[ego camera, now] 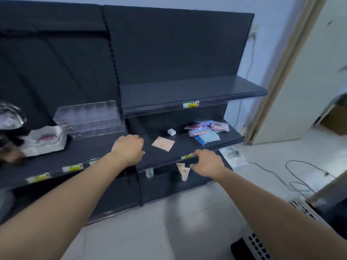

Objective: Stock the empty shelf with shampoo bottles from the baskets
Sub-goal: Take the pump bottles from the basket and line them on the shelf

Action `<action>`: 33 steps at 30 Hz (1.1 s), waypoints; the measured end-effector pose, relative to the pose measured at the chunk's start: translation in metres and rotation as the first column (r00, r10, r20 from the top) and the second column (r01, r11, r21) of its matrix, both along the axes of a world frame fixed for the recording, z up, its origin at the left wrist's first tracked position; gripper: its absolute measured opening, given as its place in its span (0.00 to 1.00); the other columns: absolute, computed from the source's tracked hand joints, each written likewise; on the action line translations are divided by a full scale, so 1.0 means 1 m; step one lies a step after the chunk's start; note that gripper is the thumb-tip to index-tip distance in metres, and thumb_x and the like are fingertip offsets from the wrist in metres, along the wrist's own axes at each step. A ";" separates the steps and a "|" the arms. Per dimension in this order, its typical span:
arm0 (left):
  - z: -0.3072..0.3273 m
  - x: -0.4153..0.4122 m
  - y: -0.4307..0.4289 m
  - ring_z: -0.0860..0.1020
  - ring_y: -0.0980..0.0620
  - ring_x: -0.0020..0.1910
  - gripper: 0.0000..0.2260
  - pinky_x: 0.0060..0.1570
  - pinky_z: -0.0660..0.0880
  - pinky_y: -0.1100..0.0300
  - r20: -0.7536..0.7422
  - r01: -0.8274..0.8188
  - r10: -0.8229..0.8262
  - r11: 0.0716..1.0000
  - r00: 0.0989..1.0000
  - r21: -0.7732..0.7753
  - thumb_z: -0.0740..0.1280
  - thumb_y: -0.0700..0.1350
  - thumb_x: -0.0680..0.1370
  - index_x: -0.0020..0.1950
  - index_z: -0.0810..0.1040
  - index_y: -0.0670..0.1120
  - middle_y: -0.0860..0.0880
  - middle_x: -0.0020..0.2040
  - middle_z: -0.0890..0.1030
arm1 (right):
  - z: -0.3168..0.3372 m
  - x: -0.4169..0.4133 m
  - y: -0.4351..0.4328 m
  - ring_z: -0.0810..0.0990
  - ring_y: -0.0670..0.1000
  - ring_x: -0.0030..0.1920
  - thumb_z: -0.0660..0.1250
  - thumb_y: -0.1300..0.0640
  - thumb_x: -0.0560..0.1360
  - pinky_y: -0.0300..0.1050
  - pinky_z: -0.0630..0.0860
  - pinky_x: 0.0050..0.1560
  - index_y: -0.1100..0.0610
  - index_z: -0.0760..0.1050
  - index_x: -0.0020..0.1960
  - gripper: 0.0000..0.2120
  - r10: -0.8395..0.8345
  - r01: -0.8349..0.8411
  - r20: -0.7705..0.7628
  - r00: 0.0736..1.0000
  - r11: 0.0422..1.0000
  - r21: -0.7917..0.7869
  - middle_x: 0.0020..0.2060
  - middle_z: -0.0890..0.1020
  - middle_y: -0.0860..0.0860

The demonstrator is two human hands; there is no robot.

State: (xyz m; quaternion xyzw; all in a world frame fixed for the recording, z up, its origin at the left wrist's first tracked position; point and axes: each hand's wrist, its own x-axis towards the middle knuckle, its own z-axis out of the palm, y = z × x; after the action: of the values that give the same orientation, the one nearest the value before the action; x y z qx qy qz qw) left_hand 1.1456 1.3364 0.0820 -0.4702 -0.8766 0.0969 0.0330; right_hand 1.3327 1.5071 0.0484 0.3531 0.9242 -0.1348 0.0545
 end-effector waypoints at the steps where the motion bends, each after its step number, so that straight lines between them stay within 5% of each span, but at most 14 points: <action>1: 0.001 -0.009 -0.015 0.73 0.44 0.62 0.16 0.58 0.69 0.51 0.000 -0.034 0.034 0.999 0.999 -0.001 0.60 0.53 0.80 0.62 0.73 0.43 0.45 0.61 0.75 | 0.003 -0.014 -0.009 0.74 0.56 0.63 0.66 0.46 0.76 0.50 0.73 0.60 0.53 0.72 0.66 0.21 0.033 -0.033 -0.003 0.999 0.999 0.011 0.62 0.76 0.54; 14: 0.024 -0.064 -0.160 0.74 0.43 0.59 0.16 0.51 0.70 0.53 -0.024 -0.491 0.491 0.871 0.871 0.024 0.61 0.52 0.80 0.61 0.72 0.43 0.44 0.59 0.75 | 0.035 -0.174 -0.093 0.71 0.57 0.66 0.66 0.48 0.77 0.52 0.72 0.63 0.53 0.68 0.71 0.24 0.538 -0.537 -0.003 0.843 0.842 0.042 0.67 0.72 0.54; 33: 0.034 -0.061 -0.391 0.75 0.45 0.61 0.18 0.55 0.73 0.51 -0.065 -0.914 0.917 0.398 0.394 0.082 0.64 0.55 0.78 0.61 0.75 0.46 0.46 0.60 0.78 | 0.052 -0.331 -0.323 0.75 0.58 0.62 0.66 0.48 0.75 0.52 0.75 0.57 0.55 0.71 0.65 0.22 0.938 -0.928 -0.027 0.347 0.347 0.132 0.63 0.76 0.55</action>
State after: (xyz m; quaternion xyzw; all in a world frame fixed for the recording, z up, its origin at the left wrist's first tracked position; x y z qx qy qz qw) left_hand 1.0848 0.9451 0.1162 0.0936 -0.9894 0.1079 0.0258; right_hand 1.0017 1.1838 0.1001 -0.2409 0.9672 -0.0535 0.0600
